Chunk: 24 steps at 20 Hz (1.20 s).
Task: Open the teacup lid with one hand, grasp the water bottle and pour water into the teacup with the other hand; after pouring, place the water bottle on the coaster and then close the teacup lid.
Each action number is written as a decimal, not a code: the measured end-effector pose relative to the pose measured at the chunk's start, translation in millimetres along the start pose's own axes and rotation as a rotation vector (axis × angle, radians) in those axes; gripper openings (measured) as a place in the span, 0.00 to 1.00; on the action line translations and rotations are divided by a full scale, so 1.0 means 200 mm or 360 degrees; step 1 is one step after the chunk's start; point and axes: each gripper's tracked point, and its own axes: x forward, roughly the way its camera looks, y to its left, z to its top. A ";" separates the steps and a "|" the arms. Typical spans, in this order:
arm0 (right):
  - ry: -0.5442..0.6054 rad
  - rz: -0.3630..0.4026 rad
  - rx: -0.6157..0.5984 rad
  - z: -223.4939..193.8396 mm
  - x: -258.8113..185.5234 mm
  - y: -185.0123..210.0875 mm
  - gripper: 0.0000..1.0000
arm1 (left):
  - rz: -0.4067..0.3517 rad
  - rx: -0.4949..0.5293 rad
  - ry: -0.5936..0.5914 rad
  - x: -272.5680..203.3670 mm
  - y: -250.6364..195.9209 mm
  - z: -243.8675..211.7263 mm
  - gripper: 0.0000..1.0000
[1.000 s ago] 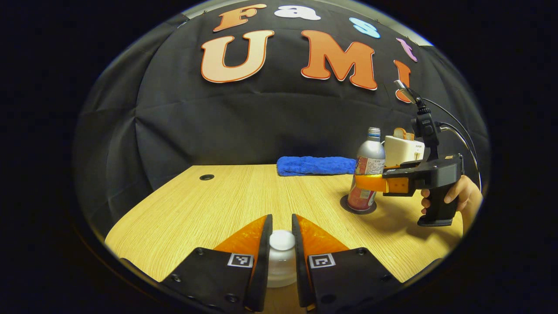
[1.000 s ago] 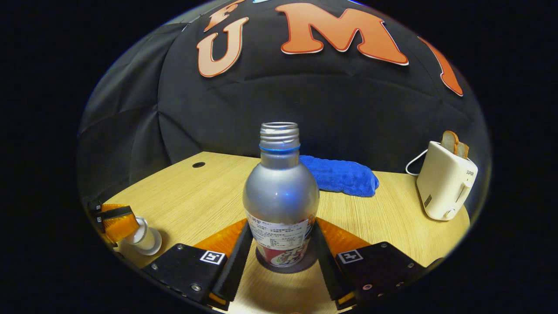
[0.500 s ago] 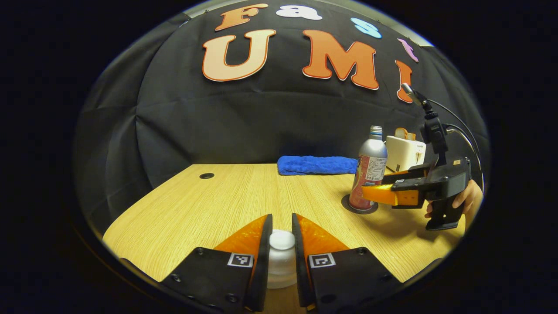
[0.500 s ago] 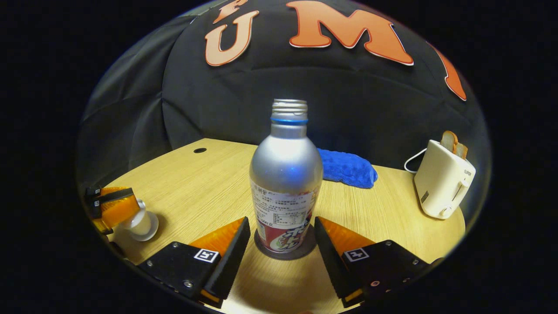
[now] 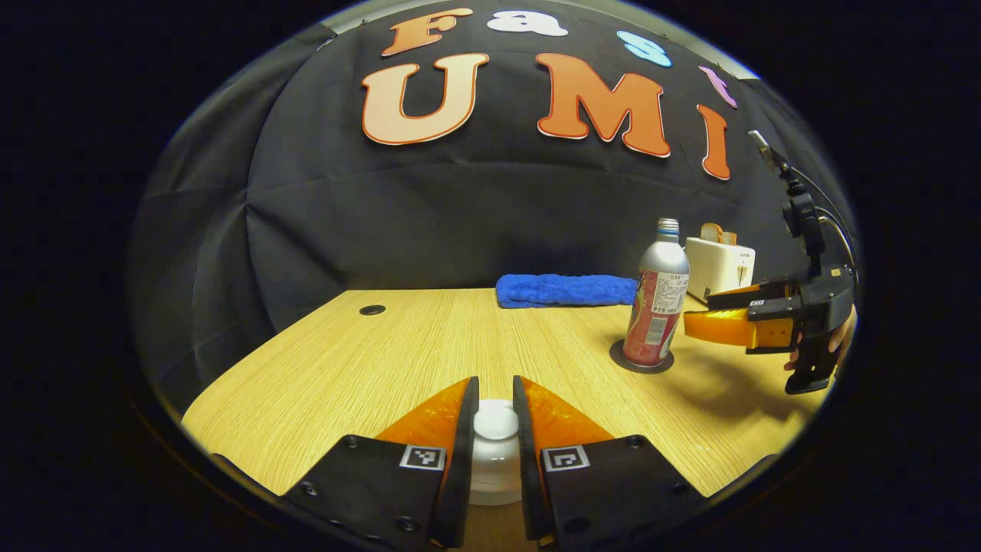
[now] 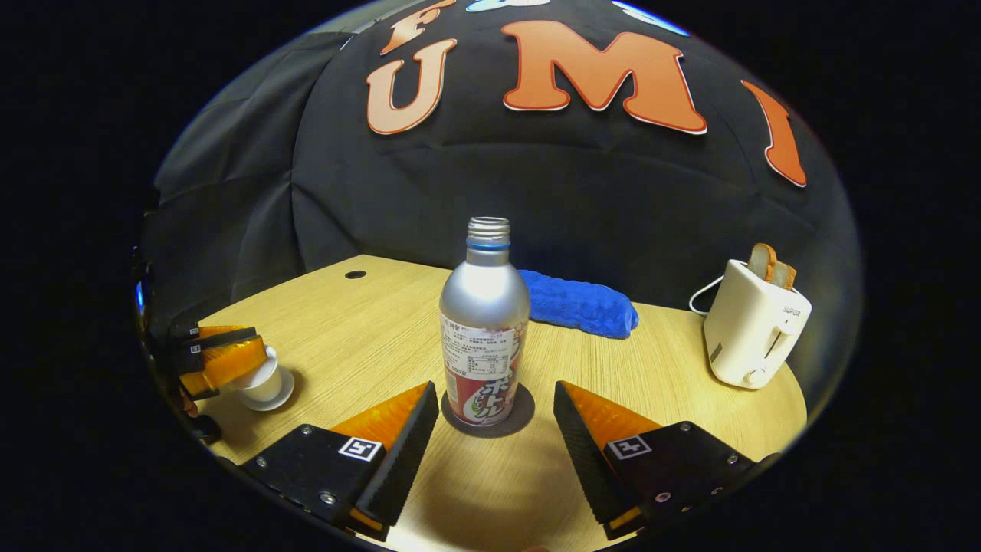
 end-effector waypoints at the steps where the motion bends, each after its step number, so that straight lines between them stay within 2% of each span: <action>1: -0.0005 -0.0001 0.0003 0.00 -0.03 0.00 0.92 | 0.0000 0.0014 -0.0005 0.00 0.00 0.01 0.32; 3: -0.0020 -0.0013 0.0004 0.01 -0.07 -0.02 0.93 | -0.0004 0.0027 -0.0012 0.00 0.00 0.00 0.35; 4: -0.0029 -0.0027 0.0011 0.01 -0.09 -0.03 0.95 | -0.0006 0.0025 -0.0015 0.00 0.00 0.00 0.32; 5: -0.0045 -0.0037 0.0020 0.02 -0.11 -0.04 0.98 | 0.0001 0.0023 -0.0024 -0.01 0.00 0.02 0.39; 6: -0.0064 -0.0043 0.0029 0.03 -0.14 -0.05 0.98 | 0.0021 0.0022 -0.0046 -0.02 0.02 0.04 0.53; 8: -0.0122 -0.0061 0.0043 0.08 -0.21 -0.06 0.98 | 0.0046 0.0027 -0.0135 -0.06 0.02 0.13 0.58; 10: -0.0208 -0.0081 0.0061 0.14 -0.28 -0.07 0.98 | 0.0058 0.0040 -0.0218 -0.10 0.02 0.22 0.67; 12: -0.0277 -0.0104 0.0077 0.19 -0.36 -0.06 0.97 | 0.0062 0.0036 -0.0300 -0.16 0.03 0.33 0.84; 14: -0.0345 -0.0161 0.0059 0.24 -0.45 -0.10 0.97 | 0.0063 0.0012 -0.0377 -0.22 0.04 0.43 0.92; 15: -0.0381 -0.0190 0.0052 0.27 -0.49 -0.11 0.97 | 0.0065 -0.0013 -0.0415 -0.26 0.05 0.50 0.93; 16: -0.0412 -0.0214 0.0051 0.30 -0.53 -0.11 0.97 | 0.0048 -0.0044 -0.0446 -0.29 0.05 0.55 1.00; 20: -0.0519 -0.0217 0.0063 0.37 -0.67 -0.09 0.97 | 0.0085 -0.0082 -0.0517 -0.41 0.13 0.69 1.00; 22: -0.0523 -0.0222 0.0064 0.37 -0.71 -0.09 0.97 | 0.0116 -0.0069 -0.0527 -0.40 0.15 0.74 0.93; 24: -0.0522 -0.0232 0.0067 0.35 -0.73 -0.09 0.97 | 0.0126 -0.0063 -0.0536 -0.43 0.13 0.77 1.00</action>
